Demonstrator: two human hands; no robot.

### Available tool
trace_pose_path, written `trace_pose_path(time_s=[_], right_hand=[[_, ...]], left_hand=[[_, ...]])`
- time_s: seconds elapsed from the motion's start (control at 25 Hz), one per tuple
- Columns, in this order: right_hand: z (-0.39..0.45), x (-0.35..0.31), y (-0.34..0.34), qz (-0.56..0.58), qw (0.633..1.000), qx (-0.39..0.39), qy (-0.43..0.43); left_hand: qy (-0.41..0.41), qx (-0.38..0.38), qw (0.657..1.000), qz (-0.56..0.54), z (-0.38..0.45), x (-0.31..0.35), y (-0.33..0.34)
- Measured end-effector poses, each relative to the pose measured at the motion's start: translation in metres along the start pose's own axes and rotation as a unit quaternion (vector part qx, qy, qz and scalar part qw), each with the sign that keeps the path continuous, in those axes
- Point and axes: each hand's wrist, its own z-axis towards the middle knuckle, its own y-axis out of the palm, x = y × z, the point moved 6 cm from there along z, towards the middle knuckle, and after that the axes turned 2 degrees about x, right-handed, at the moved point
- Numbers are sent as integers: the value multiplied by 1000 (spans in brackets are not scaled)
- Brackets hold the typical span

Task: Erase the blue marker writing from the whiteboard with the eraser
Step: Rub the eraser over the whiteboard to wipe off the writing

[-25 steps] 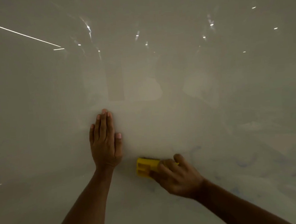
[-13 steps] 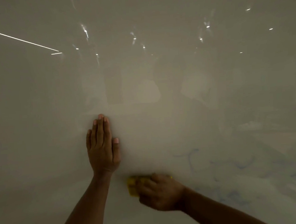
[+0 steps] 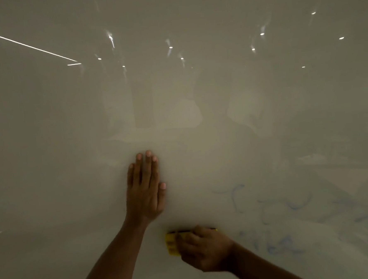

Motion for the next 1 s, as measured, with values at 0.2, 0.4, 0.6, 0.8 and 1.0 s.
trace_pose_path(time_s=[0.2,0.4,0.6,0.8,1.0], right_hand=[[-4,43,-38,-88,993,74,42],[-25,2,-21,-48,996,-52,-56],[-8,71,-108,-141,987,75,27],[-16,70,-109,-172,976,88,98],[-23,81,-142,-226,972,56,30]], left_hand=[[-4,-1,1000,5,-14,22,8],[-16,-20,1000,2,-12,23,6],[30,-16,999,25,2,26,4],[14,13,1000,-3,47,57,2],[48,11,999,-23,94,79,-5]])
